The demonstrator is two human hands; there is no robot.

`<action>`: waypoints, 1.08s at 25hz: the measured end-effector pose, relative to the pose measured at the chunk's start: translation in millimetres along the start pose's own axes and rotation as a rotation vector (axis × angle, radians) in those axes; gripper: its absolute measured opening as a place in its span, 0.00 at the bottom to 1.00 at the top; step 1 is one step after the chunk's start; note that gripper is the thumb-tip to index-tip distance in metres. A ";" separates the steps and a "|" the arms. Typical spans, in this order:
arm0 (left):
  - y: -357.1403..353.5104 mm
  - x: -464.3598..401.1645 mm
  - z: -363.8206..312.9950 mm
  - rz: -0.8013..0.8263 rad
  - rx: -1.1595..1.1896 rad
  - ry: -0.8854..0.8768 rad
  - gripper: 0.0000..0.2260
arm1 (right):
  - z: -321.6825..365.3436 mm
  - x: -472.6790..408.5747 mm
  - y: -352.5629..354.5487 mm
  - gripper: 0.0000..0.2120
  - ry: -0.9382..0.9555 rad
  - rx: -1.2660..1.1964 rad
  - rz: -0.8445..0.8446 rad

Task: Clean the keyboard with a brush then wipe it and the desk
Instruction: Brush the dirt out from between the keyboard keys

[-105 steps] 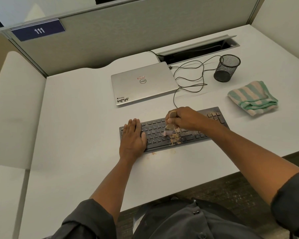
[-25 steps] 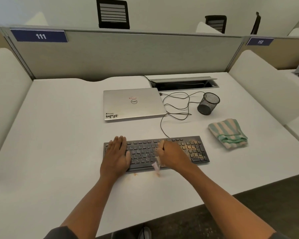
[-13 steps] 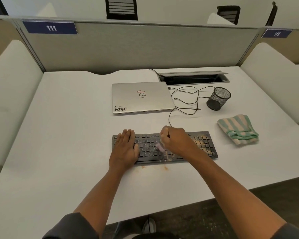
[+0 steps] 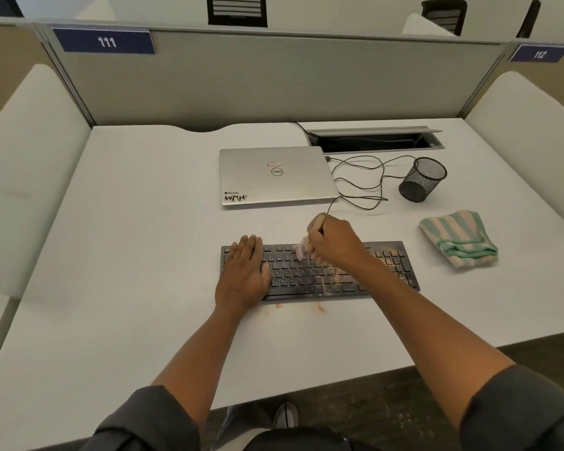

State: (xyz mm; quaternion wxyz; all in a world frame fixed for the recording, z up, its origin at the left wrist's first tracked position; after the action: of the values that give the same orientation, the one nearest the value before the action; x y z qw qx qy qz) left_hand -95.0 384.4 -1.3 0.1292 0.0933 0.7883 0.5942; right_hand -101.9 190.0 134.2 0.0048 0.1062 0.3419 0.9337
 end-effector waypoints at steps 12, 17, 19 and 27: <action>0.7 0.1 0.6 0.006 -0.009 0.002 0.32 | 10.0 -3.3 -6.7 0.15 0.125 0.116 -0.022; -0.6 0.4 0.8 0.002 -0.002 0.005 0.30 | -21.0 16.8 -8.3 0.13 0.245 0.104 0.222; -0.8 0.3 1.4 -0.002 -0.004 0.006 0.31 | -27.6 18.0 0.8 0.15 0.207 0.046 0.246; 0.8 0.8 0.4 0.009 -0.008 0.003 0.31 | -31.7 28.2 -17.0 0.06 0.305 0.007 0.111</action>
State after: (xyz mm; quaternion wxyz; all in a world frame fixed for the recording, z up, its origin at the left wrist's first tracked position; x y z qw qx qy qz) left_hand -95.6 385.2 -0.8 0.1257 0.0953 0.7858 0.5980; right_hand -137.0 185.1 105.2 -0.0992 -0.0181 0.3356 0.9366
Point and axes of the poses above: each hand's wrist, its own x-axis away from the middle knuckle, its own y-axis out of the back of the hand, z = x × y, the point moved 2 cm from there along -x, towards the middle knuckle, and after that the axes turned 7 degrees about -x, right-handed, at the moved point
